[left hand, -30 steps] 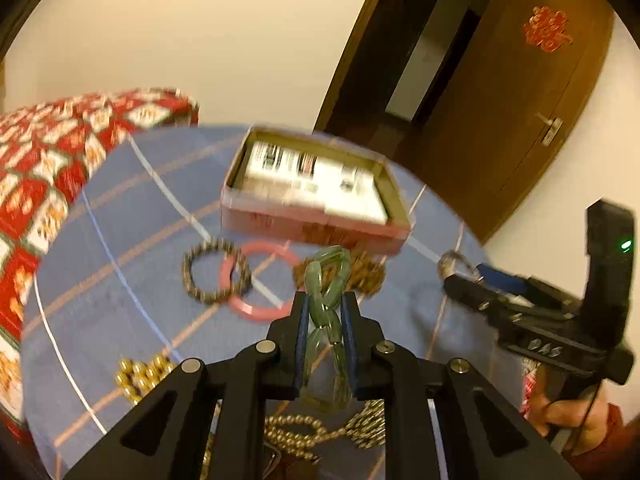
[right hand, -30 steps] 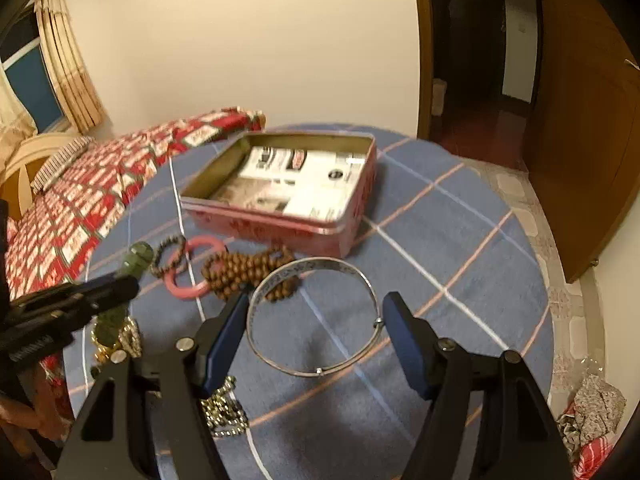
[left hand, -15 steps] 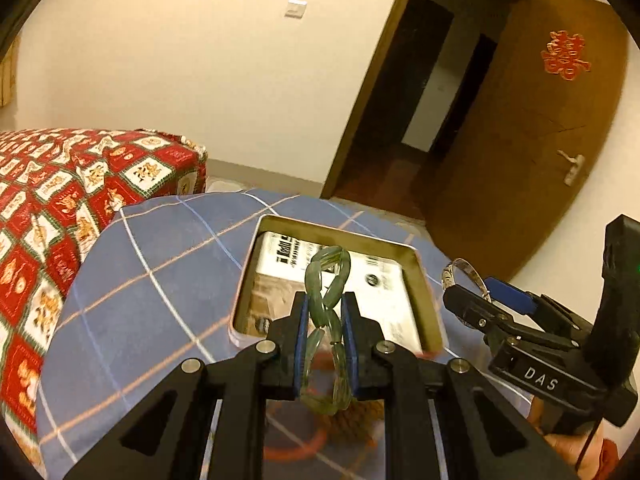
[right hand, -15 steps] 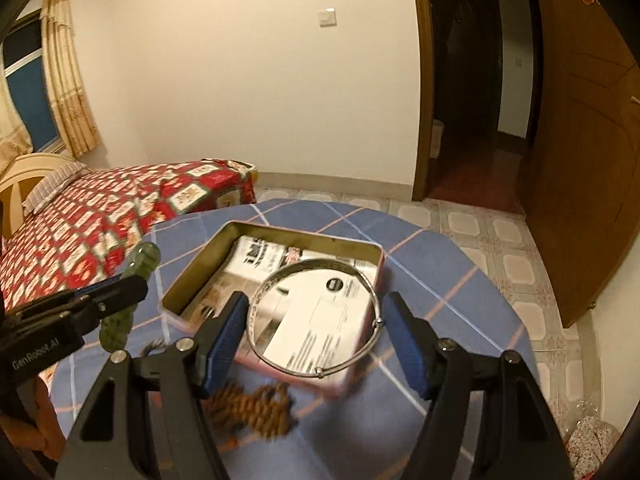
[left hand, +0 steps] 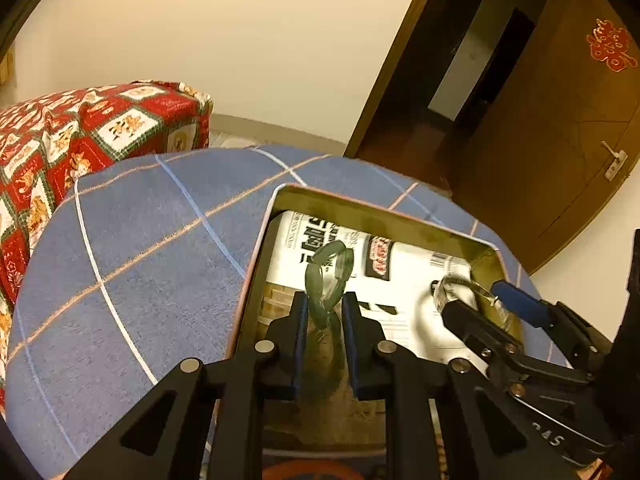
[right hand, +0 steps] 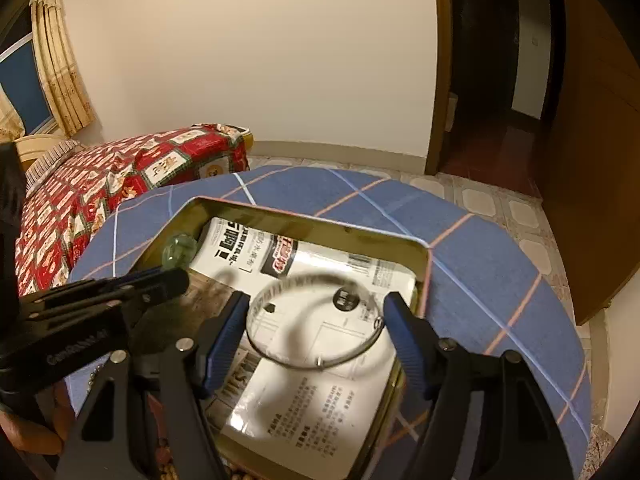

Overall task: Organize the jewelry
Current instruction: 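Open left gripper to drop the jade bangle while right gripper releases the silver bangle, then withdraw both grippers from the tin back over the remaining jewelry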

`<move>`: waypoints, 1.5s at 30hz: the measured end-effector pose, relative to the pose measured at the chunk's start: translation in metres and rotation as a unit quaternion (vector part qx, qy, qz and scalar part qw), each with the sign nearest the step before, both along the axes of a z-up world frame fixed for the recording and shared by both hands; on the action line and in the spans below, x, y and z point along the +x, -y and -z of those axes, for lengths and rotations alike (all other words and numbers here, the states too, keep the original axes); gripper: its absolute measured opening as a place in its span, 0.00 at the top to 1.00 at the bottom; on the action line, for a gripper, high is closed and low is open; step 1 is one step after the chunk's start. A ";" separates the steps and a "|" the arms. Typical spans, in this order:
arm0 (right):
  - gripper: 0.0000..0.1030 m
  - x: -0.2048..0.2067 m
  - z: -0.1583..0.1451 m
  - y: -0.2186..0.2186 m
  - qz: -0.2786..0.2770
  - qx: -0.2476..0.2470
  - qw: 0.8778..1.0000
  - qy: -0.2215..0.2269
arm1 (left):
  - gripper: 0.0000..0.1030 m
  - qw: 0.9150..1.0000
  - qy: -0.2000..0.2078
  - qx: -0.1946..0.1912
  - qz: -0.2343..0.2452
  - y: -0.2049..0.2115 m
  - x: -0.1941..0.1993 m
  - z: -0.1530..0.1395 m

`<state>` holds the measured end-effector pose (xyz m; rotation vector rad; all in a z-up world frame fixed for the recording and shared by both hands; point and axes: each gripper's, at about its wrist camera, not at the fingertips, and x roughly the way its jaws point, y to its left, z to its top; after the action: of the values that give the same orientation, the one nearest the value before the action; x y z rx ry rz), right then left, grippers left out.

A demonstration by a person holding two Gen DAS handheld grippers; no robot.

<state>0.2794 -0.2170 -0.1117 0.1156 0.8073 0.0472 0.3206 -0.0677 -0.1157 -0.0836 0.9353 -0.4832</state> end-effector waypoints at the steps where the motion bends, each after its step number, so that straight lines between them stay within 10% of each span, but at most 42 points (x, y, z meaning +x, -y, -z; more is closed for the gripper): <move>1: 0.29 0.001 0.001 -0.002 -0.004 -0.002 1.000 0.001 | 0.80 1.000 0.003 0.010 -0.003 0.001 0.000 0.000; 17: 0.11 -0.044 -0.033 0.007 0.029 0.023 0.998 0.053 | 0.31 0.997 0.027 0.068 -0.022 0.012 -0.029 -0.025; 29: 0.11 -0.104 -0.053 -0.007 0.040 0.015 0.996 0.081 | 0.30 0.982 0.047 0.132 -0.129 -0.015 -0.097 -0.054; 45: 0.10 -0.152 -0.049 -0.025 0.046 0.003 0.997 0.067 | 0.30 0.978 0.047 0.132 -0.153 -0.050 -0.170 -0.048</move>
<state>0.1273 -0.1917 -0.0628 0.1526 0.6680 -0.0296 0.1503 -0.0180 -0.0677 0.0351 0.8683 -0.0746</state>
